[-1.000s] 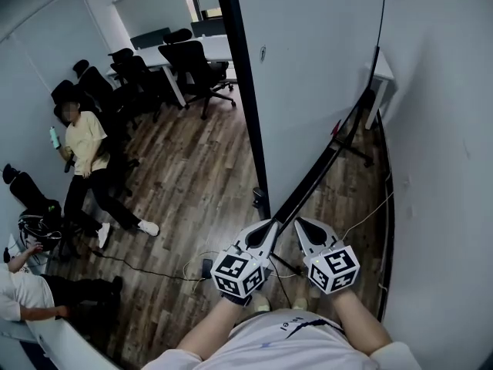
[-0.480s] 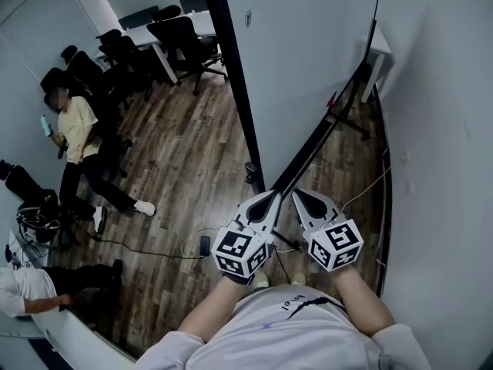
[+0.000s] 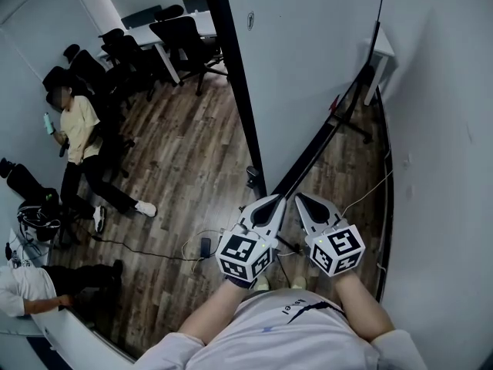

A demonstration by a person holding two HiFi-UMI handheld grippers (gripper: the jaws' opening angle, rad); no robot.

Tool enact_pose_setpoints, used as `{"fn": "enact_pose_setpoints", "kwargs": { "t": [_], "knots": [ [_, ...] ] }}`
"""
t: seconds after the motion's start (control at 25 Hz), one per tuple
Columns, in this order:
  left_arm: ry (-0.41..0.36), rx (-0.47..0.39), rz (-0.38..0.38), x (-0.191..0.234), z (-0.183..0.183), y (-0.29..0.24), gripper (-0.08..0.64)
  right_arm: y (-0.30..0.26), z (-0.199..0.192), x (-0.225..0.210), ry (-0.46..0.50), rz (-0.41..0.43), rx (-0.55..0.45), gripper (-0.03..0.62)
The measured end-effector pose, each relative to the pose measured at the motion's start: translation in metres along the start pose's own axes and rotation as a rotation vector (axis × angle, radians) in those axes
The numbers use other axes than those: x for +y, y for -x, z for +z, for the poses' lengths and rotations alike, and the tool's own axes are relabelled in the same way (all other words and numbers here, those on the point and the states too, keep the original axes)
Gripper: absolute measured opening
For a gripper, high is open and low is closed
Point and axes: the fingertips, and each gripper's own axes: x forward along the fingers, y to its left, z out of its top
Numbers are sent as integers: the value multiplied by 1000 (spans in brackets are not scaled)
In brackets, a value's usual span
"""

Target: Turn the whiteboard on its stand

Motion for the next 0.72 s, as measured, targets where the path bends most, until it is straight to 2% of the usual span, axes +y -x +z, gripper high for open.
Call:
{"fn": "enact_pose_setpoints", "kwargs": {
  "t": [0.72],
  "knots": [
    [-4, -1, 2, -3, 0, 3, 12, 3, 1, 0, 27, -12, 6, 11]
  ]
}}
